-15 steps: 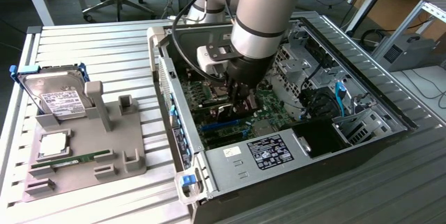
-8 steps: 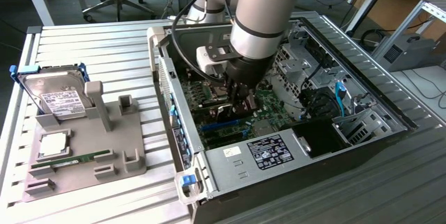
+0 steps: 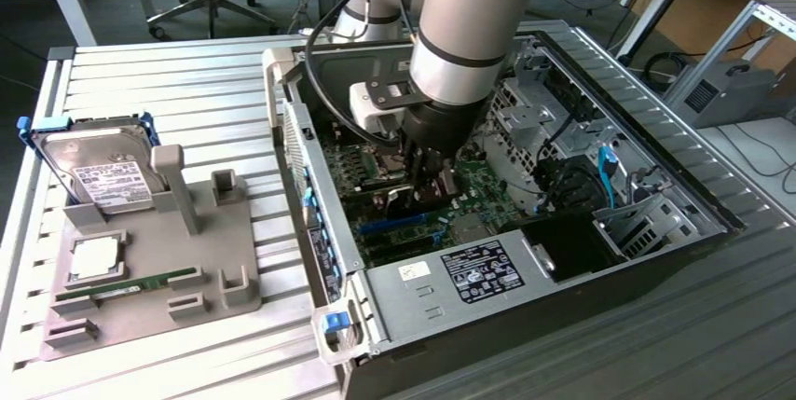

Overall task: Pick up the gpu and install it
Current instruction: 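Insert the gpu into the slot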

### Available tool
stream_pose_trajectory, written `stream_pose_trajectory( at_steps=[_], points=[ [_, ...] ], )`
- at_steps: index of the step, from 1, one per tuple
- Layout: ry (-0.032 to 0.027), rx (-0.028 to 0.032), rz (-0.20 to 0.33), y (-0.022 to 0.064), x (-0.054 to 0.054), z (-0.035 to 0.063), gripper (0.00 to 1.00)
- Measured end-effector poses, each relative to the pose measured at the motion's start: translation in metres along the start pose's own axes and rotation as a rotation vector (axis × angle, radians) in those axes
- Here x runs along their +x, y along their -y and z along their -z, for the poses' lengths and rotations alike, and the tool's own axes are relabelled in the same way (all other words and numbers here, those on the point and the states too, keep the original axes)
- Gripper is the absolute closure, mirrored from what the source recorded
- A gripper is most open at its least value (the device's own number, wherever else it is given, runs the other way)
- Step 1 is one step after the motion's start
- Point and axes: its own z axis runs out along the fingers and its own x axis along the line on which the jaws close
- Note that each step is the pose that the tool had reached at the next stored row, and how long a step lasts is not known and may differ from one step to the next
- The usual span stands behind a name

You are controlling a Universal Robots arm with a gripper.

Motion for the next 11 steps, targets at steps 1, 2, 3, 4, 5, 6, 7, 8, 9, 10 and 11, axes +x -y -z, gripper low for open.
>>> stream_pose_trajectory(
  at_steps=[1, 2, 3, 4, 5, 6, 7, 8, 9, 10, 11],
  points=[
    [0.0, -0.0008, 0.0, 0.0, 0.0, 0.0, 0.73],
    [0.0, -0.0018, 0.0, 0.0, 0.0, 0.0, 0.73],
    [-0.0001, -0.0025, 0.0, 0.0001, 0.0, 0.0, 0.73],
    [0.0, -0.0028, 0.0, 0.0001, 0.0, 0.0, 0.73],
    [-0.0001, -0.0033, 0.0, 0.0001, 0.0, 0.0, 0.73],
    [0.0, -0.0037, 0.0, 0.0002, 0.0, -0.0001, 0.73],
    [0.0, -0.0039, 0.0, 0.0002, 0.0, -0.0001, 0.73],
    [0.0, -0.0039, 0.0, 0.0003, 0.0, -0.0004, 0.73],
    [0.0003, -0.0039, 0.0, 0.0003, 0.0, -0.001, 0.73],
    [0.0001, -0.004, 0.0, 0.0003, 0.0, -0.0014, 0.73],
    [-0.0001, -0.0041, 0.0, 0.0003, 0.0001, -0.0018, 0.73]
  ],
)
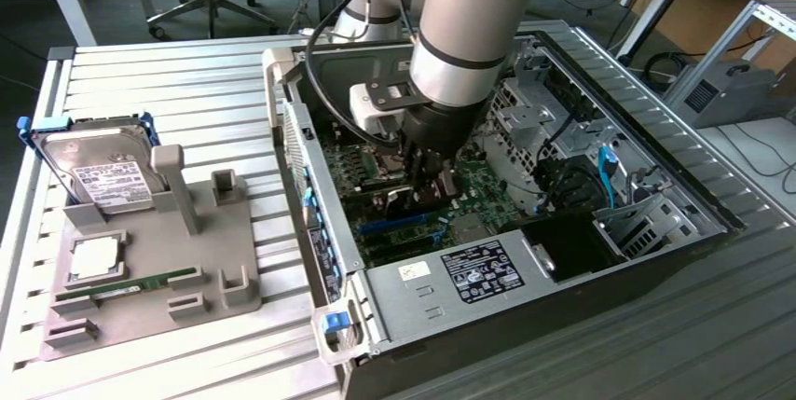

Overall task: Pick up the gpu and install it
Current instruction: 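Insert the gpu into the slot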

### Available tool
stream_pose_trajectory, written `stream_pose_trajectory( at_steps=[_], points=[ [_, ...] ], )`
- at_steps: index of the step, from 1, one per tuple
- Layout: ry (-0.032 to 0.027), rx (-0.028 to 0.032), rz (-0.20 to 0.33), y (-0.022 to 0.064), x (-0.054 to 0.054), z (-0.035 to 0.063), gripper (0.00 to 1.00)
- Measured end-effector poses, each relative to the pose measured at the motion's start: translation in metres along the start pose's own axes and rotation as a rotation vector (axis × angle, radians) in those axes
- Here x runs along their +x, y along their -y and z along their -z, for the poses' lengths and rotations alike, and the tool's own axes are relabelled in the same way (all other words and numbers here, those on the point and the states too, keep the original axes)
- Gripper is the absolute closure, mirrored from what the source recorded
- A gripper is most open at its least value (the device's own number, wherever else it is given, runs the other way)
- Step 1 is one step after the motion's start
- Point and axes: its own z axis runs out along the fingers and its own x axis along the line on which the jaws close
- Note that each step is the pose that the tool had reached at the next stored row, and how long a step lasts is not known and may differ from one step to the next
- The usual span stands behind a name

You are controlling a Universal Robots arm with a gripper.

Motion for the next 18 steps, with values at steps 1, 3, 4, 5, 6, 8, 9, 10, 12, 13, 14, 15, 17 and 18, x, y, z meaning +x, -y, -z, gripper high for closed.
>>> stream_pose_trajectory(
  at_steps=[1, 3, 4, 5, 6, 8, 9, 10, 12, 13, 14, 15, 17, 18],
  points=[
    [-0.0002, 0.0, 0.0, 0.0, 0.0, -0.0002, 0.73],
    [-0.0001, -0.0001, 0.0, 0.0, 0.0, -0.0004, 0.73],
    [0.0006, 0.0003, 0.0, 0.0, 0.0, -0.0012, 0.73],
    [0.0002, 0.0001, 0.0, 0.0, 0.0001, -0.0021, 0.73],
    [0.0001, 0.0001, 0.0, 0.0, 0.0001, -0.0028, 0.73],
    [0.0, 0.0, 0.0, 0.0, 0.0001, -0.0039, 0.73],
    [-0.0003, -0.0002, 0.0, 0.0, 0.0002, -0.0041, 0.73],
    [-0.0001, 0.0, 0.0, 0.0, 0.0002, -0.0044, 0.73],
    [0.0004, 0.0002, 0.0, 0.0, 0.0002, -0.0056, 0.73],
    [0.0002, 0.0001, 0.0, 0.0, 0.0002, -0.0059, 0.73],
    [-0.0001, 0.0, 0.0, 0.0, 0.0002, -0.0061, 0.73],
    [-0.0002, -0.0001, 0.0, 0.0, 0.0002, -0.0061, 0.73],
    [0.0001, 0.0001, 0.0, 0.0, 0.0002, -0.0073, 0.73],
    [-0.0001, 0.0, 0.0, 0.0, 0.0003, -0.0073, 0.73]
  ],
)
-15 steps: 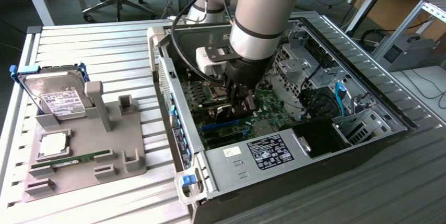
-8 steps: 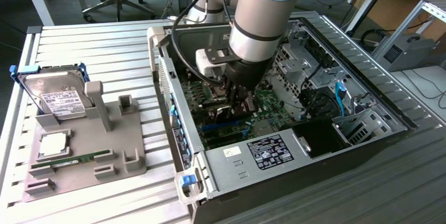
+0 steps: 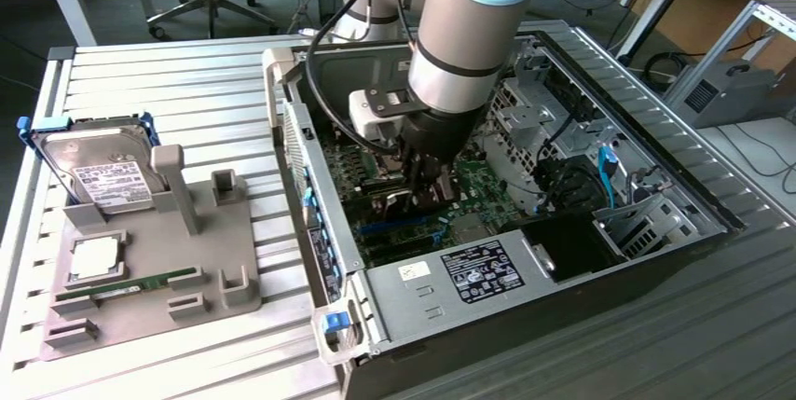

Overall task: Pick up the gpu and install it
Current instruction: 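Insert the gpu into the slot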

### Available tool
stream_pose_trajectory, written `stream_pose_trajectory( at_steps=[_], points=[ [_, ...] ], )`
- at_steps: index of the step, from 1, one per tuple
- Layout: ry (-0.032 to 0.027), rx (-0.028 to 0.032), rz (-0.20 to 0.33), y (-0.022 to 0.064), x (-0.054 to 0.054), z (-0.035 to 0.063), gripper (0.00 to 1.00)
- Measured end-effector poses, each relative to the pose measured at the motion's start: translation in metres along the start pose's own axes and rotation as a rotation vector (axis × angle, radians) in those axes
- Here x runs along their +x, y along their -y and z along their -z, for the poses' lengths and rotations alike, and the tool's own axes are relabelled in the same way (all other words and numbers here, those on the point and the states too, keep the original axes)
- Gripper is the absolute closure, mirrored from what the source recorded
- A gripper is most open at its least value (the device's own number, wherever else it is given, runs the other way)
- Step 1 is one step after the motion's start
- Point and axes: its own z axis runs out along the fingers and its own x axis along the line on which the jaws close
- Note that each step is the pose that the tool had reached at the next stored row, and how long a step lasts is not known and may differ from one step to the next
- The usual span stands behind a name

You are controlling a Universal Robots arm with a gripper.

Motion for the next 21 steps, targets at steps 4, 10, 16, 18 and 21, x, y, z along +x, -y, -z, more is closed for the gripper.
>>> stream_pose_trajectory(
  at_steps=[4, 10, 16, 18, 21],
  points=[
    [0.0004, 0.0002, 0.0, 0.0, 0.0, -0.001, 0.73],
    [0.0002, 0.0001, 0.0, 0.0, 0.0, -0.0017, 0.73],
    [0.0002, 0.0001, 0.0, -0.0001, 0.0001, -0.0037, 0.73],
    [-0.0001, -0.0001, 0.0, -0.0002, 0.0002, -0.0038, 0.73],
    [0.0002, 0.0001, 0.0, -0.0002, 0.0002, -0.0051, 0.73]
  ],
)
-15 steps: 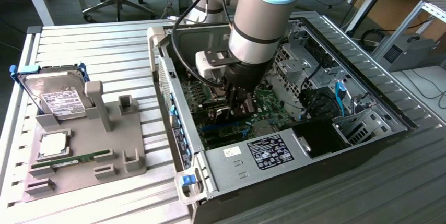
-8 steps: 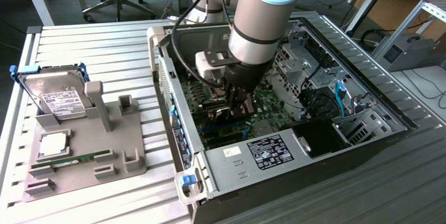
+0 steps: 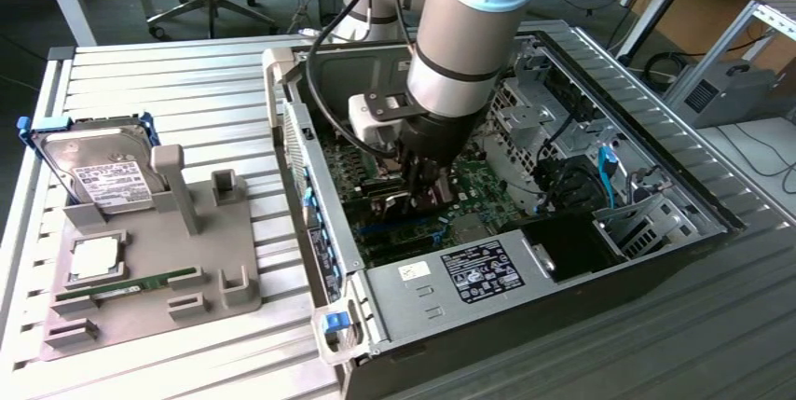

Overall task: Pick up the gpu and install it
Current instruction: 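Insert the gpu into the slot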

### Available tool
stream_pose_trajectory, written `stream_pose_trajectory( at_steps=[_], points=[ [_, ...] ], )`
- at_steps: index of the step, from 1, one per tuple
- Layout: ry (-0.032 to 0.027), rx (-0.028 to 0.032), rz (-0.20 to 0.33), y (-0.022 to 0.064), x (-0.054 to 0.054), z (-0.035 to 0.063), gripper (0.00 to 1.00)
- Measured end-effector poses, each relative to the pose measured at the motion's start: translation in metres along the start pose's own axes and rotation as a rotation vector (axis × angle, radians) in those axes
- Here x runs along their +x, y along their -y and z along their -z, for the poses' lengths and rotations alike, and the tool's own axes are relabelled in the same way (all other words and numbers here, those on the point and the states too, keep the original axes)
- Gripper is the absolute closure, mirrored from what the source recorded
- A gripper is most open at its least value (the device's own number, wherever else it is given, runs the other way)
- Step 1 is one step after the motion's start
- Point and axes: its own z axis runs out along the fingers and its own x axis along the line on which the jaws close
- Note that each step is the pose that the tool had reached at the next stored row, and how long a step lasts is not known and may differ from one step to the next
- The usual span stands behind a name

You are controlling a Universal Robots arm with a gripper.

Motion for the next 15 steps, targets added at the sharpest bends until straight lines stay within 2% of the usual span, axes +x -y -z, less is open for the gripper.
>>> stream_pose_trajectory(
  at_steps=[15],
  points=[
    [0.0001, 0.0001, 0.0, 0.0, 0.0, -0.0017, 0.73]
  ],
)
